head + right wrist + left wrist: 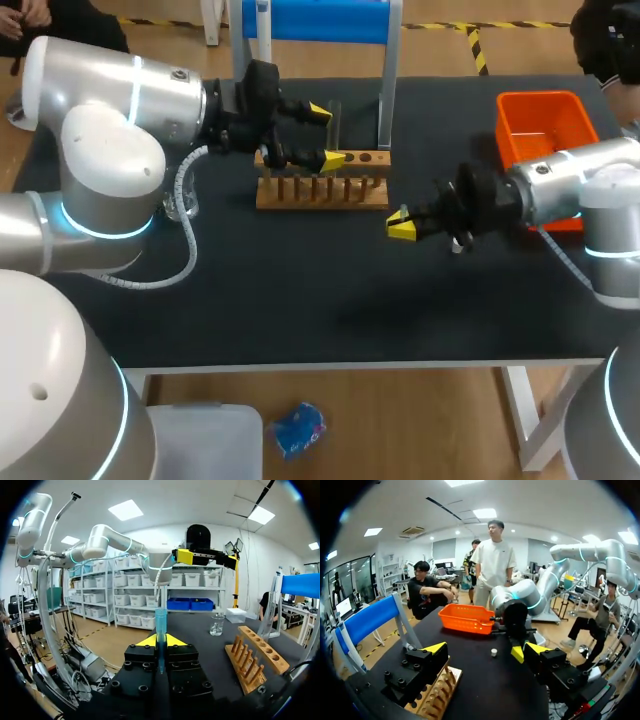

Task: Invert the test tube, pick up the pipette, mount the tip to pipette, aspirate from beaker and dispense into the tube, eject the tip, return the pipette, and cap with the stopper.

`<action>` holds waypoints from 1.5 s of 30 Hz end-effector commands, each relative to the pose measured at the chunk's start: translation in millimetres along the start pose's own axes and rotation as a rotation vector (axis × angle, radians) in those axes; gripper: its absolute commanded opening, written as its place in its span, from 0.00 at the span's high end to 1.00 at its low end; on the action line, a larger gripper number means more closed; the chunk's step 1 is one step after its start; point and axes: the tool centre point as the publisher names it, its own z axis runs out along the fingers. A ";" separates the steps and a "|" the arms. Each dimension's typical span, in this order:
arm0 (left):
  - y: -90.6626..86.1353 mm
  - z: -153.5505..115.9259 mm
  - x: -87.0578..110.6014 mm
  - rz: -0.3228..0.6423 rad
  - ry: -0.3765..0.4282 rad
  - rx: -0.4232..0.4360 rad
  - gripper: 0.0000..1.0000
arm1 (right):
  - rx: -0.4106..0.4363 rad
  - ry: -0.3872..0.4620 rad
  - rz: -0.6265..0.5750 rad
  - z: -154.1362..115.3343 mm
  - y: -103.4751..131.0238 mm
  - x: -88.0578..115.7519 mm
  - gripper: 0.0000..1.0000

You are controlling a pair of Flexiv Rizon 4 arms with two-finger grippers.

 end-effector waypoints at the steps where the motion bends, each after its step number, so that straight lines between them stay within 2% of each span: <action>1: 0.7 -0.4 0.0 0.001 0.001 0.004 0.00 | 0.006 -0.011 0.000 0.4 2.8 3.8 1.00; 9: 1.4 -2.4 -3.1 -0.002 -0.014 0.008 0.00 | 0.007 -0.008 0.002 -1.5 1.8 4.2 1.00; 15: 1.1 -23.1 -38.6 -0.018 -0.100 0.062 0.00 | 0.011 -0.023 0.018 -32.7 -1.7 19.9 1.00; 24: -3.4 -31.0 -83.2 -0.012 -0.163 0.077 0.00 | 0.018 -0.046 0.016 -69.4 -10.6 36.2 1.00; 29: -5.4 -37.4 -107.4 -0.030 -0.269 0.115 0.00 | 0.000 -0.047 -0.008 -84.5 -16.4 36.5 1.00; 44: -5.4 -37.4 -107.4 -0.030 -0.269 0.115 0.00 | 0.000 -0.047 -0.008 -84.5 -16.4 36.5 1.00; 45: -4.0 -37.5 -112.2 -0.024 -0.299 0.098 0.00 | 0.000 -0.047 -0.008 -84.5 -16.4 36.5 1.00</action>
